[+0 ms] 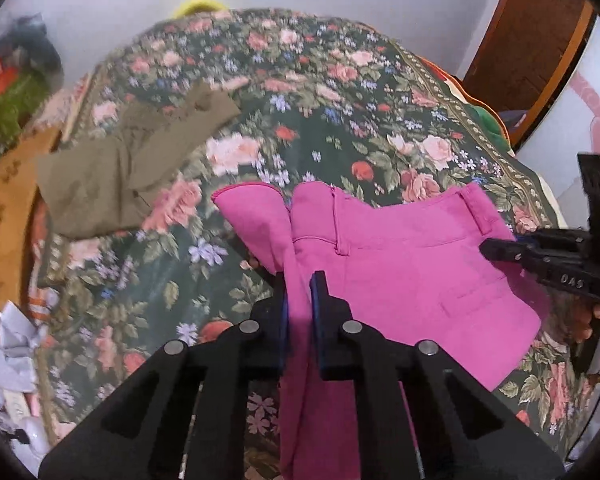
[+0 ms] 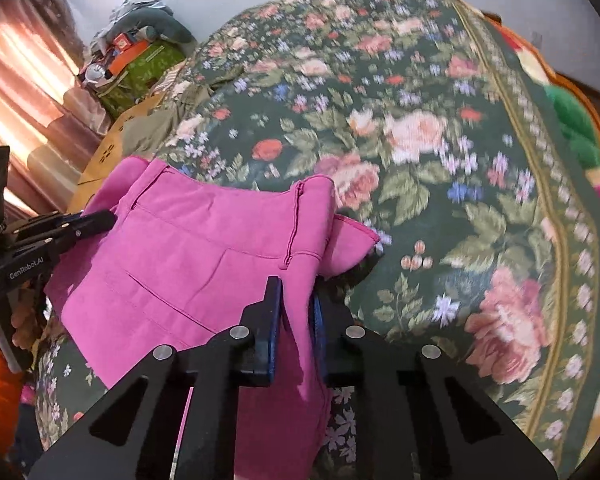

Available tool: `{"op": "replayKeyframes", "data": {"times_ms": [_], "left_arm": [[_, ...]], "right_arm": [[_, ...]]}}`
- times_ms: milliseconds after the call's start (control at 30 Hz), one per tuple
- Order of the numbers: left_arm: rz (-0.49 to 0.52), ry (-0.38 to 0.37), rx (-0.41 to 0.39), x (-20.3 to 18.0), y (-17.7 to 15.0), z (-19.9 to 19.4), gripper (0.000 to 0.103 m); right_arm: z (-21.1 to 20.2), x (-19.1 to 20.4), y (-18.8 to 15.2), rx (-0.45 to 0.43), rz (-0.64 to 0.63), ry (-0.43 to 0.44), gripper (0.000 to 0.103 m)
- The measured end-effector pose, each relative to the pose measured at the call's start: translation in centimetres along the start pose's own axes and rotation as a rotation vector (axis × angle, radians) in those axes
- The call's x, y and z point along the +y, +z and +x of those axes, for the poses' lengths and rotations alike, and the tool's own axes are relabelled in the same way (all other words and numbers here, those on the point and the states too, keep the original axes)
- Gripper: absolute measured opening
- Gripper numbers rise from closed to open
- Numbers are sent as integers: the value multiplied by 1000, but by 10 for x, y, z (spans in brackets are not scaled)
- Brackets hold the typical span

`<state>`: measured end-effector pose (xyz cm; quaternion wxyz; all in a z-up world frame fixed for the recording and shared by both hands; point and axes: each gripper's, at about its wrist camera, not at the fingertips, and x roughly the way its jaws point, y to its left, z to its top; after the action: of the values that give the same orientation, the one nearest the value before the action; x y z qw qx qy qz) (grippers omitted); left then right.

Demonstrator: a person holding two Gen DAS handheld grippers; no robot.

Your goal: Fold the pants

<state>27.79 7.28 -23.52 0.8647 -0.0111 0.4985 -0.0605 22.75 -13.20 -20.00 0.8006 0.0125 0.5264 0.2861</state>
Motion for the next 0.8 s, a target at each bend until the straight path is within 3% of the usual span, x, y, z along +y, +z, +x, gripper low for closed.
{"op": "replayKeyframes", "data": {"times_ms": [467,800], "left_arm": [[51,124,-163,18,37,-57,9],[-79,154,-214,90,78,-69,9]], "right_arm": [[-30,54,63,-147,-147,-23,11],[-18,99,129,-203,-224,-27,11]]}}
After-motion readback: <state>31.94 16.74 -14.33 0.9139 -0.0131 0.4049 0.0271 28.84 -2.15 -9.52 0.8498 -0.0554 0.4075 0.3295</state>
